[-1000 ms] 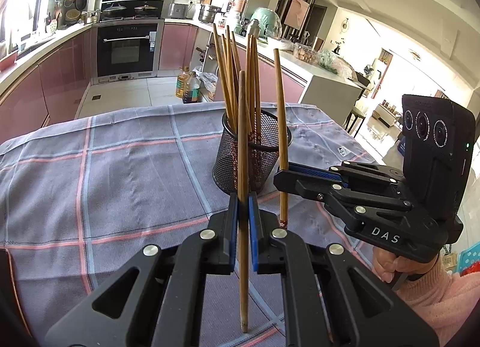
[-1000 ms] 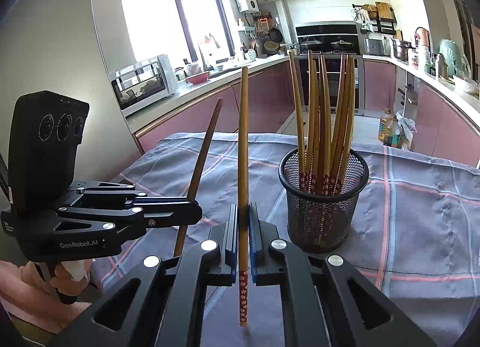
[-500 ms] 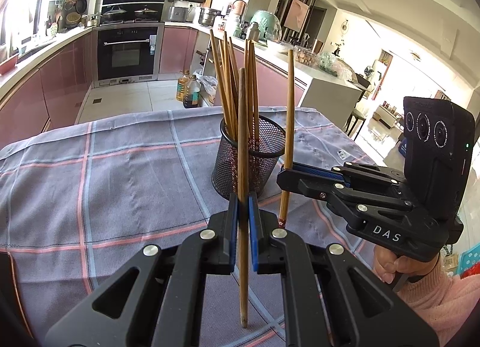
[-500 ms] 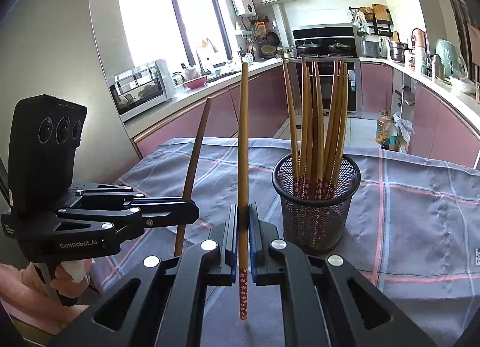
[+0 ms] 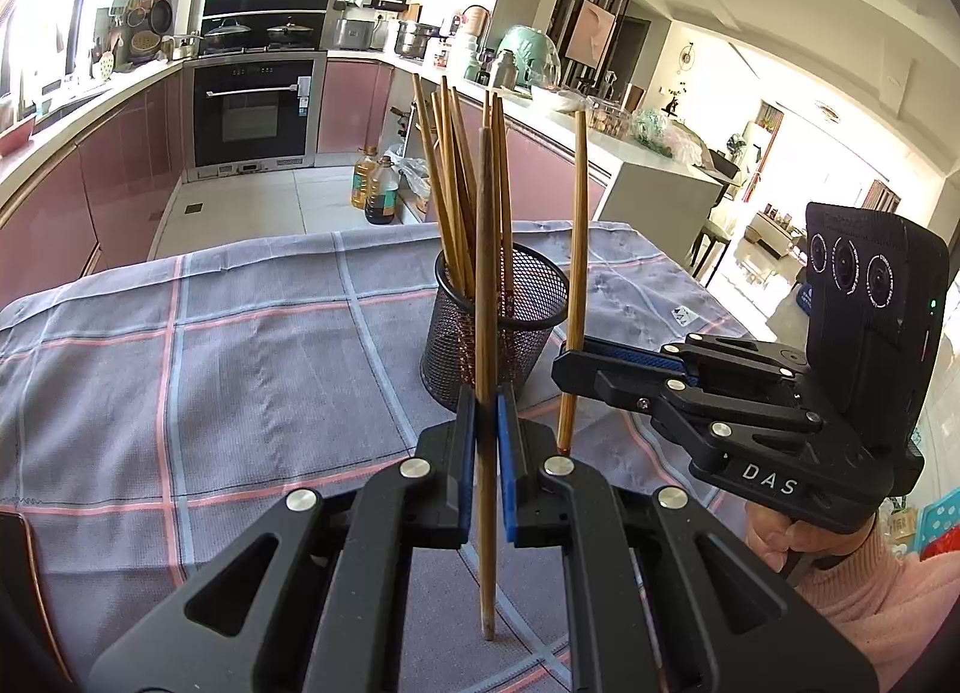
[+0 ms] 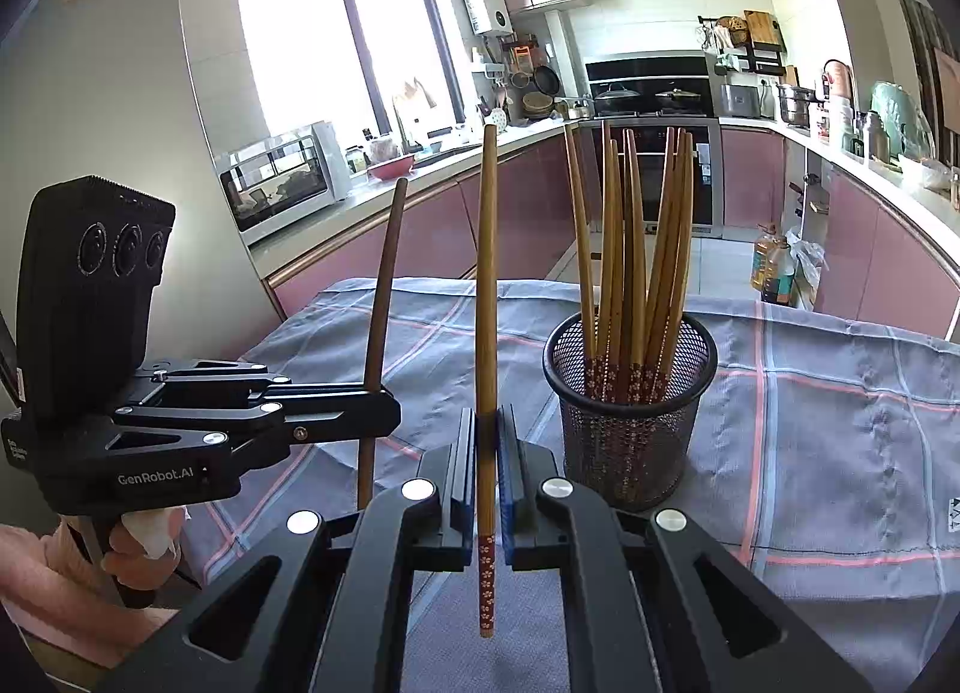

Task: Organize utensils
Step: 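Carry both held chopsticks upright toward the mesh cup with both tools, then lower the left tool's chopstick into the cup while the right tool lowers its own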

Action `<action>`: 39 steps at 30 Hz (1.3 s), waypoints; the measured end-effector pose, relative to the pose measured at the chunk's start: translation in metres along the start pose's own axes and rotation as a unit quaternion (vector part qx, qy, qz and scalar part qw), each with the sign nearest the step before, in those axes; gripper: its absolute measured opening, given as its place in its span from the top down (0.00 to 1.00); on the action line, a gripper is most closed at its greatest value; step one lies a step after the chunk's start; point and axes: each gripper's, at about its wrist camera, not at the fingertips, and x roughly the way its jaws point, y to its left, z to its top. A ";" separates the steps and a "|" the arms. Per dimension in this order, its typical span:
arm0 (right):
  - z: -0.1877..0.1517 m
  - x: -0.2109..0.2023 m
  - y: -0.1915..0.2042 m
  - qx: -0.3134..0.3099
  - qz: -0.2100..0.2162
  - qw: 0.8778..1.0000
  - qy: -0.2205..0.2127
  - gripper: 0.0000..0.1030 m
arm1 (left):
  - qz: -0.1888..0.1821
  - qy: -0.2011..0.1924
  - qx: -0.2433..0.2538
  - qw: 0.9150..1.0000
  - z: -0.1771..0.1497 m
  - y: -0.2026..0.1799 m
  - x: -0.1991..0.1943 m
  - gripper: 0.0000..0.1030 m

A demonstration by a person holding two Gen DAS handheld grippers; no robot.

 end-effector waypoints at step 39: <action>0.008 -0.010 -0.006 0.003 -0.009 1.000 -0.025 0.94 | 0.003 -0.010 0.006 1.000 0.009 -0.007 -0.002 0.93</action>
